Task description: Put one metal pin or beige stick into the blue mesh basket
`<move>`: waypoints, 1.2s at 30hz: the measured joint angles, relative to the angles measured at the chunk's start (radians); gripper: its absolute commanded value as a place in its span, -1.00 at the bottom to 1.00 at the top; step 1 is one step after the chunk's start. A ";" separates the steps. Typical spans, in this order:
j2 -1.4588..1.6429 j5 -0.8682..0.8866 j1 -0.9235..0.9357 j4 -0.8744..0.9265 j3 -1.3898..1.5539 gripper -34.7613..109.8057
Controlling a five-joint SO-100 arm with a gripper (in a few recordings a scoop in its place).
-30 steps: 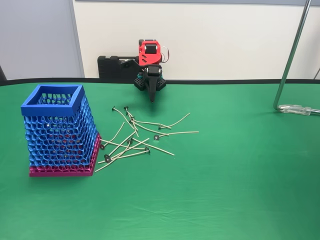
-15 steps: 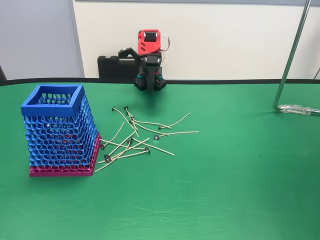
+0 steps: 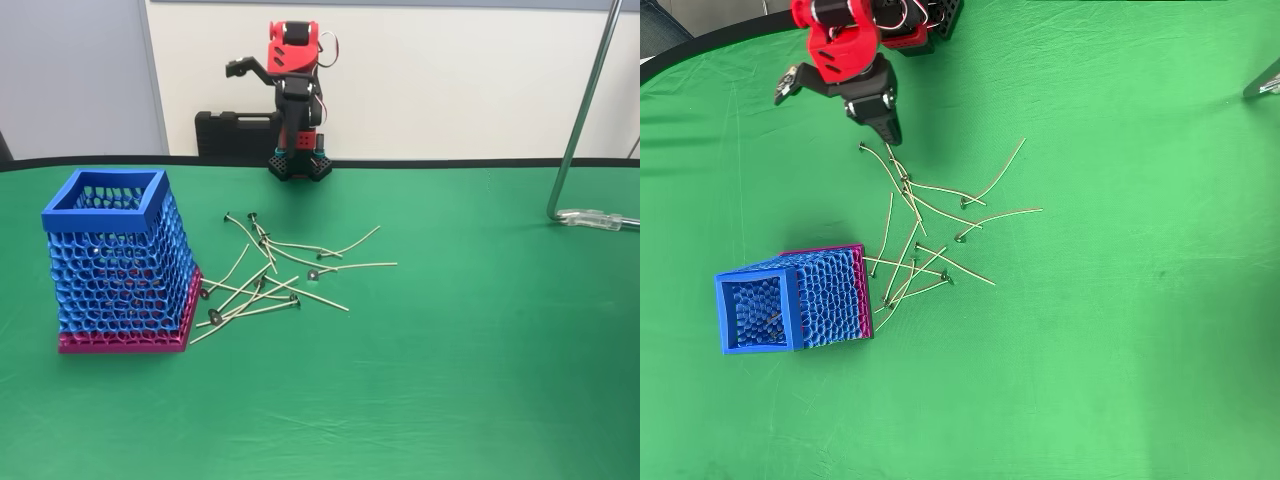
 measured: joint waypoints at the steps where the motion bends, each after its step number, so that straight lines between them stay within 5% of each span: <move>1: -0.031 -0.012 0.020 0.002 -0.028 -0.51; 13: -0.342 -0.278 0.178 0.017 -0.291 -0.51; 36: -0.678 -1.290 0.069 0.097 -0.419 -0.51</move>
